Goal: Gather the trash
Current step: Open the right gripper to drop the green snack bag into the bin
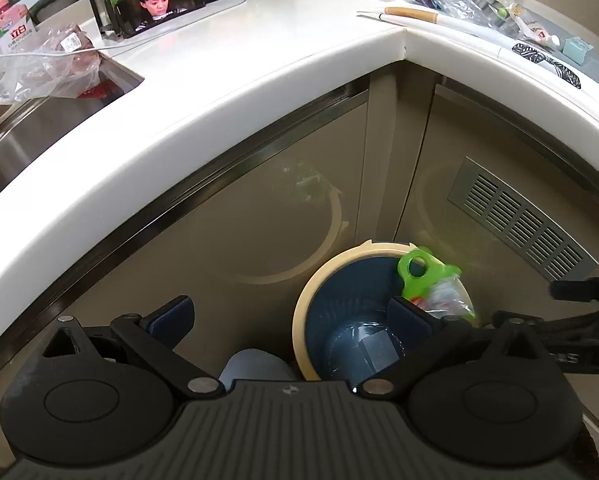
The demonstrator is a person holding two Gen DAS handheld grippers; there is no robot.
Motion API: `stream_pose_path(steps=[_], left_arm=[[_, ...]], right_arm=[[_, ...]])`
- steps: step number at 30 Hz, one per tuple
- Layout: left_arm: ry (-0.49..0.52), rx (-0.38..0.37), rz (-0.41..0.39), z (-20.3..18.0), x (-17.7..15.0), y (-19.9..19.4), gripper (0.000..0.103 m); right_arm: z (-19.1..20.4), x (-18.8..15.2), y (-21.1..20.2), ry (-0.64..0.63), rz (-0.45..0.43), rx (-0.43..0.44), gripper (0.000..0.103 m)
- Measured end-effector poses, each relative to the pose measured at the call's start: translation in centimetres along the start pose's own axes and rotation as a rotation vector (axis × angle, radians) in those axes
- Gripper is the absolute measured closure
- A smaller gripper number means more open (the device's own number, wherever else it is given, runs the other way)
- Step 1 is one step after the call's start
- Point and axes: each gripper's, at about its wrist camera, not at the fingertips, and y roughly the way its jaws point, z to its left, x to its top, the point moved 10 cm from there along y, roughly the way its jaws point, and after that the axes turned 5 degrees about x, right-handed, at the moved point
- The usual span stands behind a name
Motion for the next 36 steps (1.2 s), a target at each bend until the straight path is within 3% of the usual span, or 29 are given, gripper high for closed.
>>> stream_pose_path(steps=[11,18,36], left_arm=[[0.006,0.001,0.017,-0.7,-1.1,-1.1,0.0],[0.008,-0.003,0.021,-1.1,-2.2,-1.9,0.0],[0.019,0.003,0.008,-1.2,-2.6,-2.6,0.0]], right_arm=[[1.9,-0.5,-6.7,0.024,-0.115,0.055,0.003],[3.3,-0.6,-8.8,-0.018,-0.18,0.013,0.0],[4.4,-1.1,-8.7,-0.042,-0.158,0.023,0.0]])
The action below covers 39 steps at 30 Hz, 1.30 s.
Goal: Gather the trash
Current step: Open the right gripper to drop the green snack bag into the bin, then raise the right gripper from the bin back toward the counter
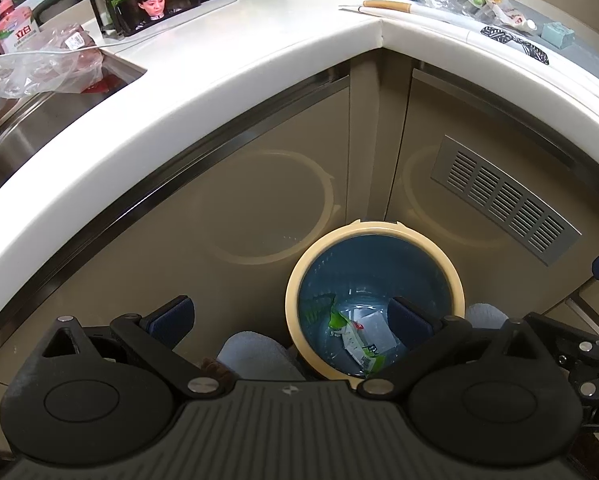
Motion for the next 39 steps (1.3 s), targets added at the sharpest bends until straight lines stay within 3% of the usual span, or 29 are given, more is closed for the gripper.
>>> stream_pose_path(steps=[27,33,39], left_arm=[[0.034,0.021,0.046,-0.3,-0.2,1.9,0.0],[0.021,0.036,0.022,0.7,1.3,1.4,0.0],[-0.014,0.055,-0.023,1.9,4.0,0.3,0.0]], right_arm=[[-0.9,-0.3,1.7,0.04,0.048,0.034,0.0],[-1.5,0.8,0.8,0.049,-0.011,0.044,0.0],[-2.5,4.2,-1.7,0.073,-0.116,0.079,0.0]])
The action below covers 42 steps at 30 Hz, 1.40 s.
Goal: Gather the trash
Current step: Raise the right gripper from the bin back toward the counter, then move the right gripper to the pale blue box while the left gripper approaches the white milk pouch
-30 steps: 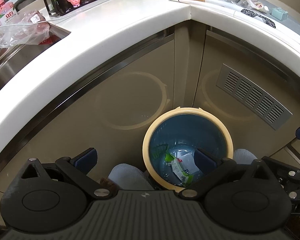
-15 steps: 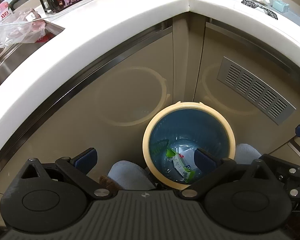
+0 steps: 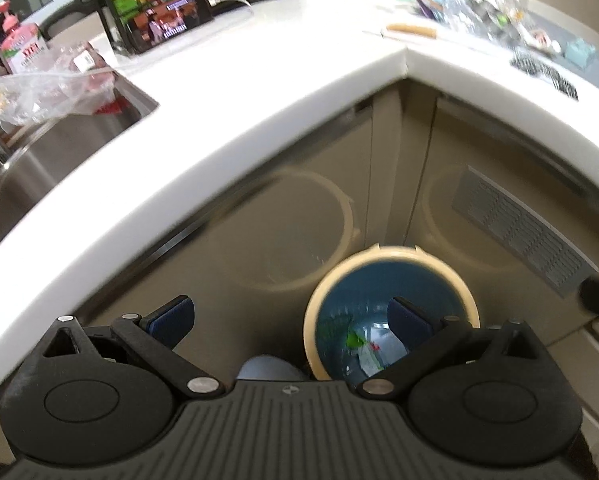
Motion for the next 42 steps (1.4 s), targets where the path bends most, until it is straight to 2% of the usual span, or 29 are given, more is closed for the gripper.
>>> stream_pose_path(steps=[7,16,25,42], left_arm=[[-0.022,0.018,-0.05,1.0,3.1,-1.1,0.0],[-0.03,0.034,-0.07,1.7,5.5,-1.1,0.0],[-0.031,0.039,-0.079,1.7,7.6,-0.4,0.0],[-0.013,0.041,-0.076,1.0,10.1,1.6,0.0]], right_arm=[[-1.9,5.5,-2.7,-0.016,-0.151,-0.015,0.0],[-5.8,9.8,-2.8,0.018,-0.225,-0.085,0.0],[-8.5,12.0,-1.6,0.027,-0.247,-0.139,0.0],[-13.8,14.6,2.7,0.083,-0.223,-0.233,0.0]])
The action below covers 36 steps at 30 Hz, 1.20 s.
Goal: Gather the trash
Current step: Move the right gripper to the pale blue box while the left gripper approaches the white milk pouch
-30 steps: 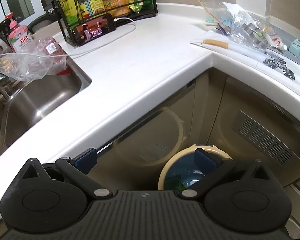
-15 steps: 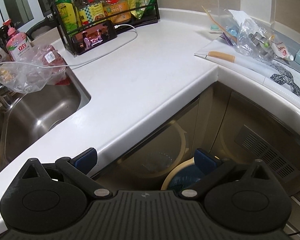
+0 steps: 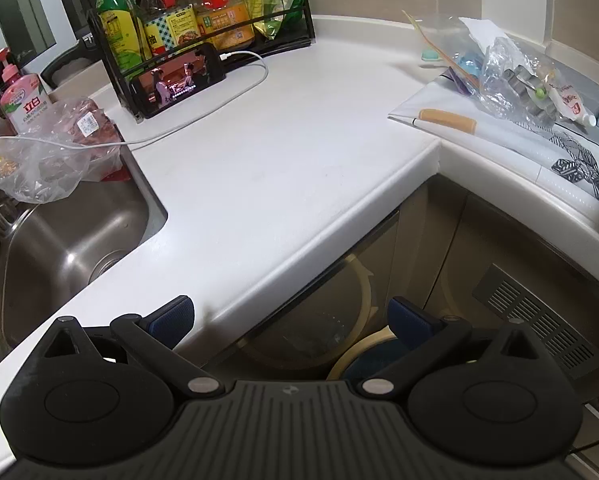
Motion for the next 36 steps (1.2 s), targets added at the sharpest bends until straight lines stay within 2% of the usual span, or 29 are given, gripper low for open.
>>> stream_pose_path(steps=[3,8,12,16,18,22,26,30,31,33,35,36], left_arm=[[0.001,0.001,-0.007,-0.1,0.6,0.2,0.0],[0.005,0.002,-0.013,-0.5,1.6,0.7,0.0],[0.011,-0.006,-0.025,-1.2,2.6,0.7,0.0],[0.029,-0.007,-0.038,-2.0,3.7,0.7,0.0],[0.037,-0.006,-0.045,-2.3,4.2,0.6,0.0],[0.053,0.005,-0.06,-2.8,4.8,0.6,0.0],[0.059,0.008,-0.056,-3.2,5.2,0.8,0.0],[0.07,0.005,-0.063,-3.7,5.6,0.8,0.0],[0.071,0.001,-0.068,-3.9,5.8,0.8,0.0],[0.072,-0.009,-0.074,-4.4,6.1,0.6,0.0],[0.078,-0.025,-0.079,-5.0,6.4,0.5,0.0],[0.082,-0.031,-0.082,-5.4,6.6,0.5,0.0]], right_arm=[[-0.5,0.9,1.1,0.003,0.0,-0.011,0.0],[-2.9,3.8,2.2,0.028,-0.054,-0.072,0.0],[-6.4,6.1,3.4,0.086,-0.097,-0.157,0.0],[-11.1,8.1,5.1,0.212,-0.142,-0.277,0.0],[-13.0,8.4,6.6,0.283,-0.119,-0.327,0.0],[-15.0,9.1,10.3,0.336,-0.035,-0.351,0.0],[-16.2,9.1,13.3,0.334,0.055,-0.411,0.0],[-16.6,8.6,14.2,0.254,0.063,-0.438,0.002],[-16.5,8.4,14.2,0.225,0.05,-0.431,0.005],[-16.7,8.0,13.5,0.158,0.033,-0.457,0.043],[-16.7,7.8,12.5,0.103,0.033,-0.469,0.062],[-16.7,7.6,11.9,0.107,0.039,-0.444,0.062]])
